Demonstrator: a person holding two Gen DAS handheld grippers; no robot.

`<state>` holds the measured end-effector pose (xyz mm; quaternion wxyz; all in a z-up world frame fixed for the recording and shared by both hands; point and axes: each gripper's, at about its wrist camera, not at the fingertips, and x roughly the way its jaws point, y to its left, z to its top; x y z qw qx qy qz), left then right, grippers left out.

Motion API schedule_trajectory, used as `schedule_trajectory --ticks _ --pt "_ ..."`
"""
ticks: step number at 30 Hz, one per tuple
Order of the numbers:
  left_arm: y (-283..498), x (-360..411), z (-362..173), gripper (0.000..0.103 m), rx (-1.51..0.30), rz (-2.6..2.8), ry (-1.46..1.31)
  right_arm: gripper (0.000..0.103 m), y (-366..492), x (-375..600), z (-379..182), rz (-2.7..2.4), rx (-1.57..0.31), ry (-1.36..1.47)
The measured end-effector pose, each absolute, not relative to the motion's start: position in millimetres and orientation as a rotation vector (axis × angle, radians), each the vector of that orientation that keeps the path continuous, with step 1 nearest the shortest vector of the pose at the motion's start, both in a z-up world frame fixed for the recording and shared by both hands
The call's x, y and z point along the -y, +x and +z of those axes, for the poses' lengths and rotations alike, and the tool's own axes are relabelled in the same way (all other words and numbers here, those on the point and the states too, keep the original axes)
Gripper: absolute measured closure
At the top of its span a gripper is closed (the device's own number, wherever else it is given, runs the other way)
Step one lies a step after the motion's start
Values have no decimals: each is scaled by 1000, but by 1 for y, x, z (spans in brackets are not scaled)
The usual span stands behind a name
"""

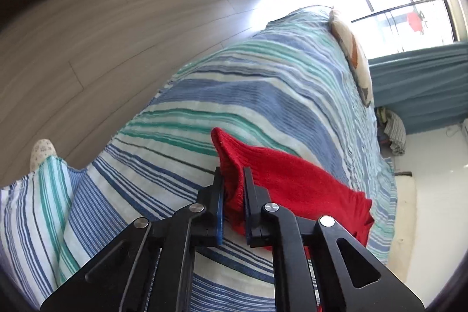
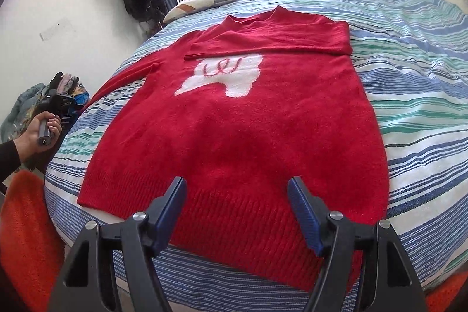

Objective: Fold small clothes
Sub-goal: 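Grasp the other sleeve cuff with the left tool and fold it across the body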

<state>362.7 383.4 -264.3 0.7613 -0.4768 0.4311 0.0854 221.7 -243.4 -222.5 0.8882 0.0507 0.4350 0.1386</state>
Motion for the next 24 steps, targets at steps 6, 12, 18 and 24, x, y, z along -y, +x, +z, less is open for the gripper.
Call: schedule_trajectory --ticks 6,12,18,24 --pt "388 -329 -164 95 -936 155 -687 32 220 244 -219 338 -890 140" --pt "453 -147 -52 95 -875 -172 -452 32 220 247 -214 385 -872 186" --pt "488 40 -21 23 -905 -487 -329 32 217 256 -214 384 -874 229" --pt "456 23 -101 7 -965 -375 -368 32 211 271 -215 384 -875 279"
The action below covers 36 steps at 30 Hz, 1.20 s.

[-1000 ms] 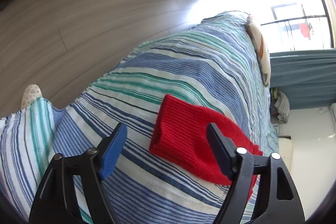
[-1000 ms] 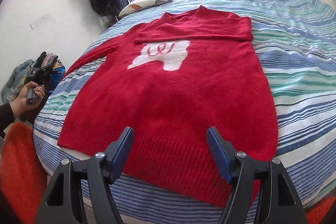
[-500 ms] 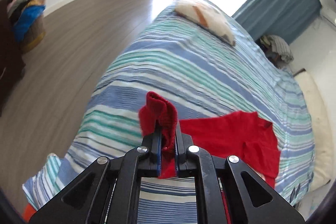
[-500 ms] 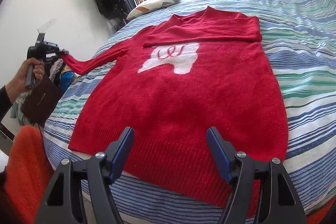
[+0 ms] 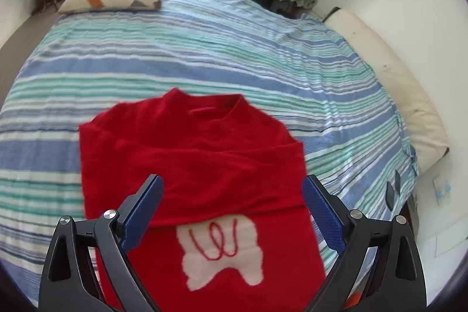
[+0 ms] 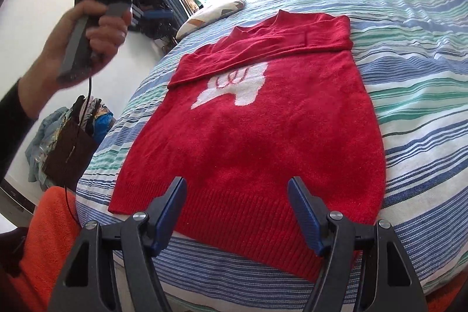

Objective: Fold small clothes
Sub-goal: 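Grasp the other sleeve cuff with the left tool and fold it across the body, then move both open tools to the sweater hem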

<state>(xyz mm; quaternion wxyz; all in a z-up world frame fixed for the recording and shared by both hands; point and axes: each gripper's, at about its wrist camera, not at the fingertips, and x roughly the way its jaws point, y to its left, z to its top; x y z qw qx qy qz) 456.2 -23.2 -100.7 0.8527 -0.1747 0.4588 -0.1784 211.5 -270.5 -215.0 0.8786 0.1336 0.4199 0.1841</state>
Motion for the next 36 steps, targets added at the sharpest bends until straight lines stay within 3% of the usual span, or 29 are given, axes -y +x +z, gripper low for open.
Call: schedule_trajectory --ticks 3,6,8,15,16,18,23,24,27,28,32,36 --pt "432 -38 -148 9 -1008 -204 -399 32 211 278 -217 389 -881 306" --pt "417 -89 -183 21 -1056 -93 -451 32 214 283 -220 392 -887 330" --pt "415 -105 -194 21 -1050 -83 -516 32 216 285 -221 398 -890 348" --pt "467 -68 -202 17 -1043 -174 -592 32 219 278 -221 408 -896 332" --pt "475 -60 -211 34 -1077 -164 -557 32 219 277 -221 406 -897 326" --pt "484 -46 -228 93 -1158 -26 -381 32 219 276 -221 399 -899 317" --pt "476 -45 -230 89 -1104 12 -343 32 217 283 -224 375 -907 321" --pt "475 -42 -227 83 -1102 2 -311 32 218 285 -225 371 -909 323" --pt "459 -43 -208 38 -1085 28 -259 32 219 290 -223 355 -900 323" --pt "446 -43 -199 34 -1055 26 -244 32 219 294 -220 342 -887 325" --pt "383 -35 -173 33 -998 -88 -155 32 222 309 -199 296 -840 314" --pt "312 -1 -180 30 -1029 -252 -56 32 238 303 -191 299 -905 208"
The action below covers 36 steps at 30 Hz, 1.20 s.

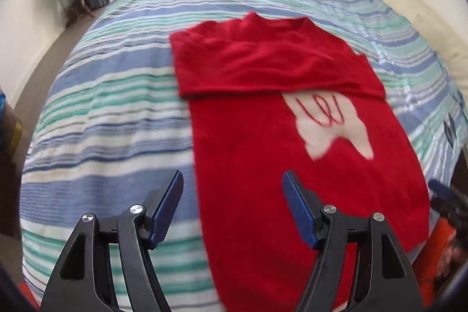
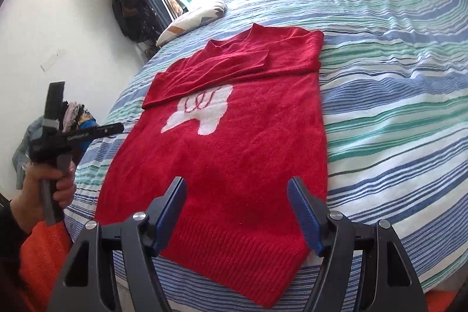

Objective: Fold small clothes
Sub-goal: 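Move both open tools to the sweater hem, then grasp the hem with both tools and fold it up onto the collar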

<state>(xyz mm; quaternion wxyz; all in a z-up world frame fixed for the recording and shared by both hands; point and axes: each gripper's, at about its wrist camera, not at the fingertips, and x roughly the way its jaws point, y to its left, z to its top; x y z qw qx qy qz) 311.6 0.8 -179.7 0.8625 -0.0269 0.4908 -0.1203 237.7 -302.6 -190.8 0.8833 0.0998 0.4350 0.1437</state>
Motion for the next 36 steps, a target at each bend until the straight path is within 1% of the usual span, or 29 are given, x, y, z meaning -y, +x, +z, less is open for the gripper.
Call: schedule_trajectory --ticks 1,3,4,6,8,10,13,15,17,18,19,23,25,26,27,29,30,31,32,33,34,35,36 --pt "296 9 -189 30 -1062 -284 -21 32 243 299 -196 301 -955 175" --pt "269 21 -213 30 -1122 -264 73 32 249 296 -219 289 -1116 113" --pt "256 18 -220 29 -1111 -242 93 32 247 297 -232 280 -1184 83" --pt "232 3 -223 29 -1081 -243 38 32 234 298 -233 281 -1173 39" --pt "224 -5 -216 29 -1091 -252 49 32 226 298 -229 253 -1189 17" --pt "222 -12 -208 29 -1093 -242 64 28 221 300 -228 197 -1225 -6" --pt "210 -27 -198 29 -1071 -227 28 29 210 307 -226 171 -1245 29" --pt "202 -40 -189 29 -1045 -223 -21 29 201 316 -213 155 -1211 74" --pt "198 -54 -180 26 -1015 -227 -96 29 193 327 -197 157 -1158 135" --pt "199 -59 -178 21 -1005 -232 -140 29 191 332 -192 162 -1143 164" --pt "202 -63 -178 17 -1005 -238 -182 29 190 339 -189 172 -1136 195" --pt "219 -60 -198 19 -1083 -280 -250 29 197 359 -194 233 -1141 412" --pt "222 -52 -209 25 -1129 -296 -245 29 203 359 -204 277 -1162 525" --pt "223 -48 -212 27 -1143 -307 -244 30 205 356 -210 290 -1183 548" --pt "223 -44 -214 29 -1149 -317 -246 31 204 352 -215 304 -1196 557" --pt "223 -37 -215 36 -1165 -337 -252 33 208 344 -226 315 -1217 548" --pt "223 -35 -216 44 -1179 -339 -248 36 210 341 -232 315 -1226 554" --pt "223 -33 -218 54 -1192 -339 -244 45 211 340 -237 320 -1234 567" --pt "224 -30 -219 60 -1204 -342 -242 54 212 341 -241 315 -1240 579" --pt "223 -29 -220 77 -1217 -348 -243 72 212 342 -242 303 -1241 588" --pt "223 -27 -220 97 -1226 -361 -253 89 212 345 -243 301 -1240 601" --pt "223 -25 -221 98 -1236 -375 -266 97 212 347 -242 305 -1232 623" --pt "221 -25 -219 99 -1229 -369 -261 97 210 349 -240 308 -1223 635"
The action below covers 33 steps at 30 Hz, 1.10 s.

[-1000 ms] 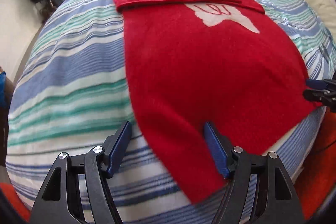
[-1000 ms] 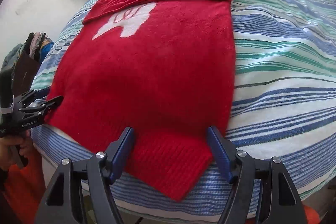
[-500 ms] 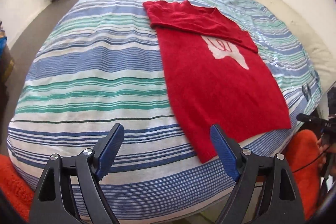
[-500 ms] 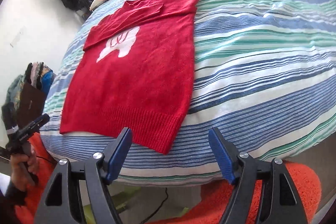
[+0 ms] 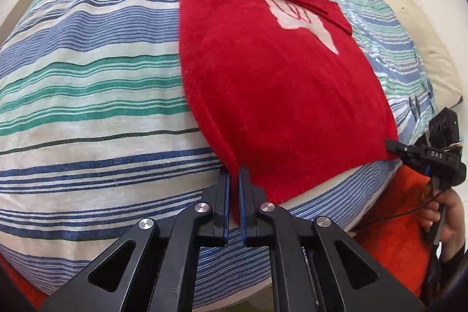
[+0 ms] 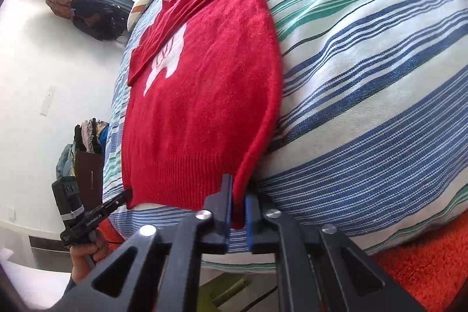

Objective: Fold small clothes
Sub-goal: 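Grasp the hem with both tools and fold it up onto the collar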

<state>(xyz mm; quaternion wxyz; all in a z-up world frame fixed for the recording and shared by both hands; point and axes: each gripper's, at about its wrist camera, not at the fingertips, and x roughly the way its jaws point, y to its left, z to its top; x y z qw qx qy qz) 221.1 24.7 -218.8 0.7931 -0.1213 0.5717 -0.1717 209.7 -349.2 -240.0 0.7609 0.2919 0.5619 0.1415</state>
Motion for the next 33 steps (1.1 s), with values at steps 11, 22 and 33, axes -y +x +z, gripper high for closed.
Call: schedule_trajectory --ticks 11,22,33 --pt "239 -55 -170 101 -1060 -426 -538 97 221 359 -198 393 -1013 743" --pt "423 -70 -144 101 -935 -254 -632 97 395 363 -158 373 -839 705" --pt "591 -59 -193 76 -1021 -30 -511 75 559 358 -211 176 -817 682"
